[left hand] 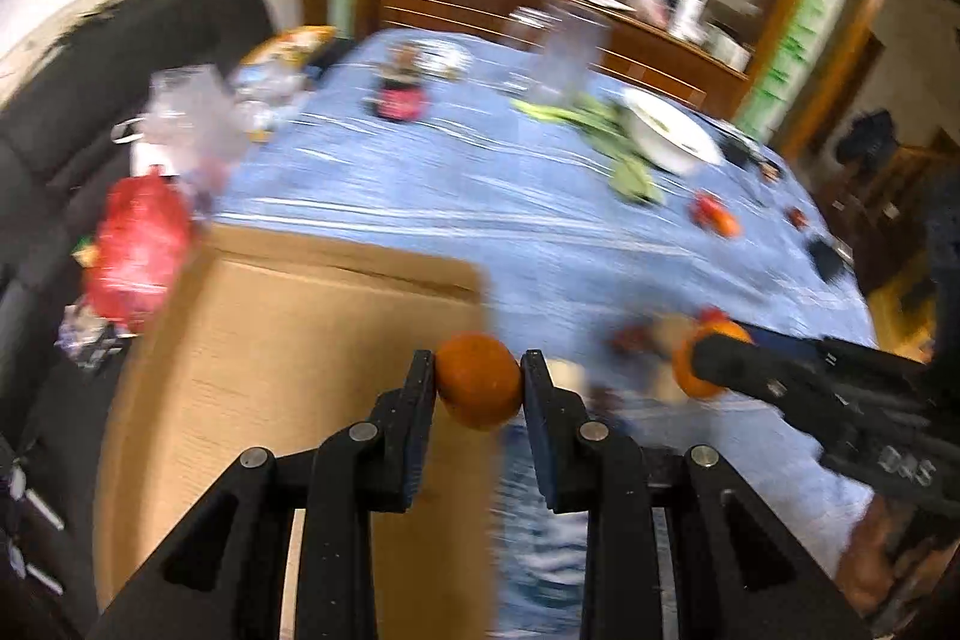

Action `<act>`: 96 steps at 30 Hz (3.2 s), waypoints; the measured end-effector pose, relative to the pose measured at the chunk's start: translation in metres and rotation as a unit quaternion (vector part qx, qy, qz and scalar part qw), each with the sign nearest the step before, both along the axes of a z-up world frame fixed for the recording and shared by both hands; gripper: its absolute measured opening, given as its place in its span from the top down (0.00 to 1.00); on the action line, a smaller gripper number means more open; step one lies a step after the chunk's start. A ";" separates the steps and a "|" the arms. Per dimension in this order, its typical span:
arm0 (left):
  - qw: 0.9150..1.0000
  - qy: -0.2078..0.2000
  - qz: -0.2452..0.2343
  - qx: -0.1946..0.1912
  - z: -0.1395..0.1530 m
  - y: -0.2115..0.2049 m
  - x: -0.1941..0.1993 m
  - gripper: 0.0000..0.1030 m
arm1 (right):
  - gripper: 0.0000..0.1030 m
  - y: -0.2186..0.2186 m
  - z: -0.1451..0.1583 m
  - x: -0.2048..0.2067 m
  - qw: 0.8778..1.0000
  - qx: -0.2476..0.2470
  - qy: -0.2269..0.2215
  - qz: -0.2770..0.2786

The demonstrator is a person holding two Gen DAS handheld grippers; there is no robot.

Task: Organize fruits
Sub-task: 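Carry both oranges over the cardboard box and open both tools to drop them, then withdraw both open tools from the box back toward the fruit row, then grasp the dark round fruit with the left tool while the right grasps a beige cube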

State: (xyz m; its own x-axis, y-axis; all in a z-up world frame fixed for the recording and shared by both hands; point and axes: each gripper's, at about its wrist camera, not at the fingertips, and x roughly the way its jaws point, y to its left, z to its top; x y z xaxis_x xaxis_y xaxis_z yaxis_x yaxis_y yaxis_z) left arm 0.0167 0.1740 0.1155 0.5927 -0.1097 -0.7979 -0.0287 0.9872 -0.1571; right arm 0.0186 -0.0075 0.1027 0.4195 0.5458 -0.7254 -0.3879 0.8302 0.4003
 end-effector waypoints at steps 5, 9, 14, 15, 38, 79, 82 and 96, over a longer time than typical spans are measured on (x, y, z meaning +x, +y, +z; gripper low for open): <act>0.999 0.012 0.045 0.019 -0.014 0.066 0.024 0.73 | 0.64 0.073 -0.004 0.012 0.999 -0.024 -0.021 0.044; 0.998 0.037 0.058 0.007 -0.038 0.097 0.038 0.73 | 0.64 0.123 -0.027 0.023 0.996 -0.061 -0.022 0.066; 0.997 0.057 0.051 0.012 -0.059 0.103 0.049 0.73 | 0.64 0.152 -0.056 0.038 0.993 -0.098 -0.015 0.069; 0.997 0.060 0.050 0.013 -0.062 0.104 0.050 0.73 | 0.64 0.155 -0.062 0.041 0.992 -0.105 -0.013 0.067; 0.995 0.059 0.086 0.004 -0.056 0.119 0.048 0.56 | 0.52 0.156 -0.056 0.044 0.989 -0.127 -0.042 0.063; 0.994 0.049 -0.078 -0.065 -0.045 -0.096 0.014 0.41 | 0.50 -0.163 -0.064 -0.003 0.978 -0.077 0.030 -0.190; 0.990 0.059 -0.109 -0.065 -0.057 -0.122 0.009 0.41 | 0.50 -0.177 -0.073 -0.009 0.976 -0.086 0.037 -0.199; 0.985 0.086 -0.144 -0.038 -0.097 -0.152 0.000 0.61 | 0.50 -0.188 -0.099 0.013 0.973 -0.104 0.043 -0.200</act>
State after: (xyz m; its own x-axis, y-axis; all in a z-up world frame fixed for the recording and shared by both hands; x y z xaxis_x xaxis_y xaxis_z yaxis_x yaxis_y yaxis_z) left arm 0.0163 0.0219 0.0189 0.3847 -0.3165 -0.8671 0.2188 0.9439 -0.2474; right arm 0.0313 -0.1955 0.0037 0.5017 0.1885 -0.8442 0.0108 0.9745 0.2241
